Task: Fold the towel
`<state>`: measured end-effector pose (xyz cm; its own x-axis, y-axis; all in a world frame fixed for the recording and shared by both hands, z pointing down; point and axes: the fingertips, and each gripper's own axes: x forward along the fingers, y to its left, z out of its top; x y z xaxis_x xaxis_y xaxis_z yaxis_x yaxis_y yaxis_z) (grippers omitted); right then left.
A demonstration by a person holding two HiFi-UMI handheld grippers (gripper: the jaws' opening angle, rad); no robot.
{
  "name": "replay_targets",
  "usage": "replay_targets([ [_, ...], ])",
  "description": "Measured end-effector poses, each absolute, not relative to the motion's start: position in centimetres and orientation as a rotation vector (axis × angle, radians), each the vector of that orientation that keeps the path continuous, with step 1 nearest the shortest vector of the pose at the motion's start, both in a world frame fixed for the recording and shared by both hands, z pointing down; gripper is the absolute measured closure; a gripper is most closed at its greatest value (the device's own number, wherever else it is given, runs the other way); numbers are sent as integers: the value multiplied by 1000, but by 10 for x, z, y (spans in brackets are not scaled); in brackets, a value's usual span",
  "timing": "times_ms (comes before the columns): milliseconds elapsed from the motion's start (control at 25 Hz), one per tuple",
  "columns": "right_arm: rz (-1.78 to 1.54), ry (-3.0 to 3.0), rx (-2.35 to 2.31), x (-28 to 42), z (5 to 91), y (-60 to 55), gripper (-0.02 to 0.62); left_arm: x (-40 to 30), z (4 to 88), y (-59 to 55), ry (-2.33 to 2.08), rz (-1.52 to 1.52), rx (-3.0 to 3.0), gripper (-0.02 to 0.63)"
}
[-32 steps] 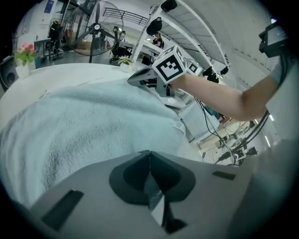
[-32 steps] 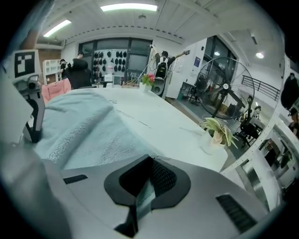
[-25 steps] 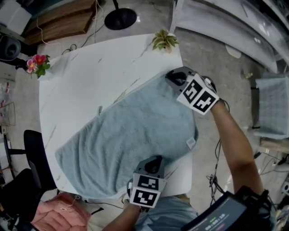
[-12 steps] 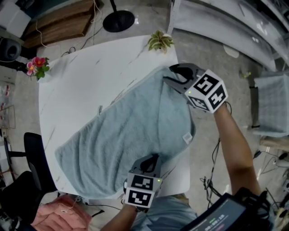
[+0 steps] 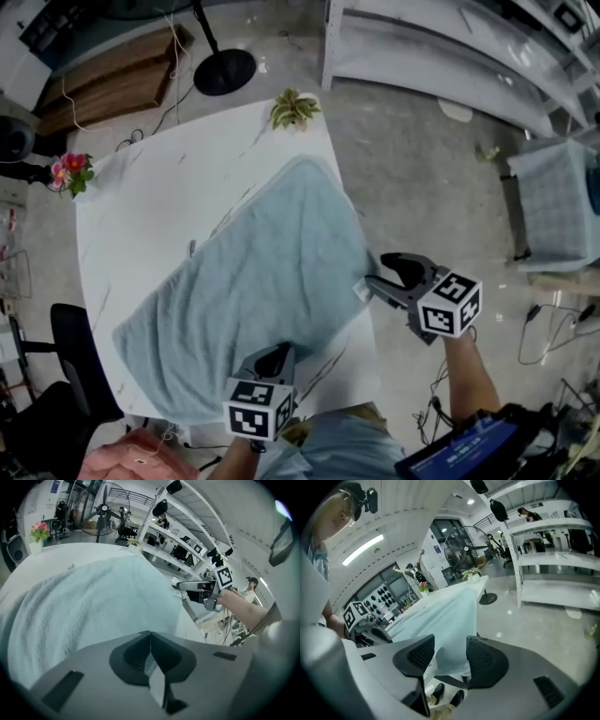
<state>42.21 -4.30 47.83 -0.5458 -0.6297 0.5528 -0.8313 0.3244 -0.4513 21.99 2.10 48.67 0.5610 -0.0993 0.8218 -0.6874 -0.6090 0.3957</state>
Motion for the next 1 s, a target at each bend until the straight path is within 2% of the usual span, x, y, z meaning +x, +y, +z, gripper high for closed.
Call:
replay_targets([
  [80,1122,-2317,1316,420,489,-32,399,228,495,33,-587,1063,2067,595],
  [120,1142,-2314,1322,421,494,-29,452,230,497,37,-576,1077,2067,595],
  [160,1149,-2306,1334,423,498,-27,543,232,497,39,-574,1087,2070,595],
  [200,1151,-2296,1346,427,501,-25,580,234,497,40,-575,1092,2074,595],
  [480,1281,-2219,1508,461,512,-8,577,234,497,38,-580,1062,2056,597],
  [520,1319,-2263,1514,458,502,-10,520,234,497,38,-583,1062,2057,597],
  [600,1370,-2364,1485,444,482,-19,366,234,497,37,-590,1057,2059,597],
  [640,1379,-2399,1465,437,476,-25,322,234,497,37,-593,1054,2058,597],
  [680,1384,-2417,1446,430,475,-29,299,234,498,37,-594,1052,2056,597],
  [800,1409,-2404,1382,415,488,-32,302,234,498,37,-594,1050,2054,597],
  [840,1405,-2387,1376,413,493,-30,371,234,498,37,-594,1050,2055,597],
  [880,1389,-2370,1389,414,496,-29,494,234,497,38,-592,1047,2056,597],
  [920,1378,-2362,1412,416,497,-28,578,234,497,37,-591,1044,2056,597],
  [1000,1414,-2375,1440,420,494,-26,580,234,497,37,-594,1037,2054,597],
])
